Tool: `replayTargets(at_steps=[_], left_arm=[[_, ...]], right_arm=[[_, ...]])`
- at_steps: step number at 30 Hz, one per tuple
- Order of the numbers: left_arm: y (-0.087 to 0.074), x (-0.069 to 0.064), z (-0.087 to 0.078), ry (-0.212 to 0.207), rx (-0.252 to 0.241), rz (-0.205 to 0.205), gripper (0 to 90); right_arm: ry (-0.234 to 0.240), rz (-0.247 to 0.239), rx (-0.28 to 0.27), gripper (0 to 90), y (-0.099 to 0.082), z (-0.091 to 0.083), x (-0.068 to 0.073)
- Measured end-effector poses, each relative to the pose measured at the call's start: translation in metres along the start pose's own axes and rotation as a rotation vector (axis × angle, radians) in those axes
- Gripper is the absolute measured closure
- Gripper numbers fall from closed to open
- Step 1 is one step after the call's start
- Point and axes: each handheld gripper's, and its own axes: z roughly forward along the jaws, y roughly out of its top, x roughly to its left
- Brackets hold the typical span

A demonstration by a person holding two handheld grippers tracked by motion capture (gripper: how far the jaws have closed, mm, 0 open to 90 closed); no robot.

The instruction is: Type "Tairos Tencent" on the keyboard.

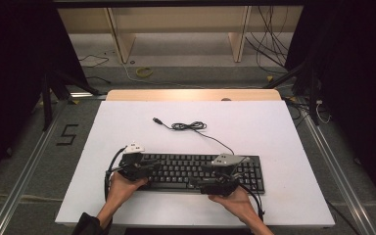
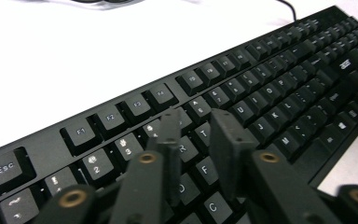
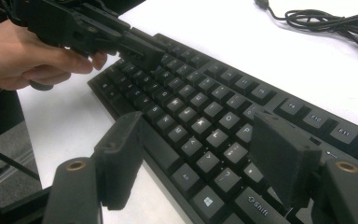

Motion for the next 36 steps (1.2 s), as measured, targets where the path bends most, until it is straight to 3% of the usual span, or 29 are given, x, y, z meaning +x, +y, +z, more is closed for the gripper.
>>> replayTargets(at_steps=[20, 28, 36], left_arm=[[-0.002, -0.001, -0.016, -0.051, -0.059, -0.029, 46.6], [-0.003, -0.005, -0.02, -0.069, -0.092, -0.017, 39.4], [-0.007, -0.006, -0.028, -0.08, -0.128, -0.023, 36.0]], right_arm=[[-0.015, 0.001, 0.005, 35.7, 0.005, 0.005, -0.004], [-0.033, 0.002, 0.01, 37.3, 0.012, 0.012, -0.008], [-0.069, 0.01, 0.027, 50.0, 0.017, 0.02, -0.015]])
